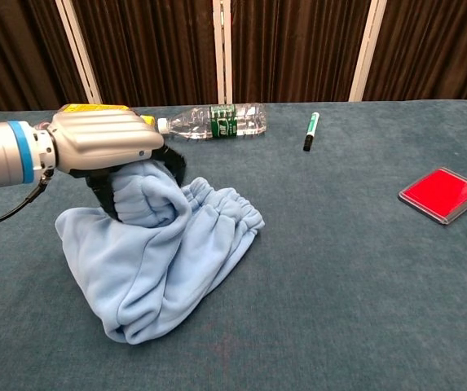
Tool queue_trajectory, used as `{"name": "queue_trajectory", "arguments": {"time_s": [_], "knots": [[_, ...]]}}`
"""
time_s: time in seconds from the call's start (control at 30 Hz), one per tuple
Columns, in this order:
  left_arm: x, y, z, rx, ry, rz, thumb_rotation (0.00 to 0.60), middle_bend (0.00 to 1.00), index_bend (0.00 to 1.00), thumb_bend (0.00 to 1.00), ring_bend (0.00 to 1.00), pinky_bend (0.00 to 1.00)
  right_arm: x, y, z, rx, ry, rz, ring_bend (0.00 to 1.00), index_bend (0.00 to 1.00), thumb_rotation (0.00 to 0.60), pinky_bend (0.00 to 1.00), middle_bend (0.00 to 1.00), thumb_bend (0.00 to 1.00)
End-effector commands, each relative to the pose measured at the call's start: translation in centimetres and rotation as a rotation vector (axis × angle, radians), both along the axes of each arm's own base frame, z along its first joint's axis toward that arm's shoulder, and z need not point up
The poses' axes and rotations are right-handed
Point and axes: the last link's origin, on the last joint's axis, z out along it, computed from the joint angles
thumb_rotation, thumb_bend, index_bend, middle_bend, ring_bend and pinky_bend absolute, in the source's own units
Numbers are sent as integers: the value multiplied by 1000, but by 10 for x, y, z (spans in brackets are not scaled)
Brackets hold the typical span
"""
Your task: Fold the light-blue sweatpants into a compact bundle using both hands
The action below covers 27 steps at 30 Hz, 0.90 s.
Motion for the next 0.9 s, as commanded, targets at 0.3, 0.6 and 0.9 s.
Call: {"name": "queue_trajectory", "arguments": {"time_s": [0.3,0.6,0.9], "knots": [[32,-5,9,6,-230,16,600,0,0,134,0,0,1,1,1,-1,-3,5,0,0,600,0,0,0],[43,-10,28,-11,-360,30,600,0,0,171,0,0,1,2,1,-1,-5,8,0,0,600,0,0,0],[-1,-31,73,2,-377,103,600,0,5,466,3,23,2,4,5,-6,-19,12,0,0,600,0,0,0]]}}
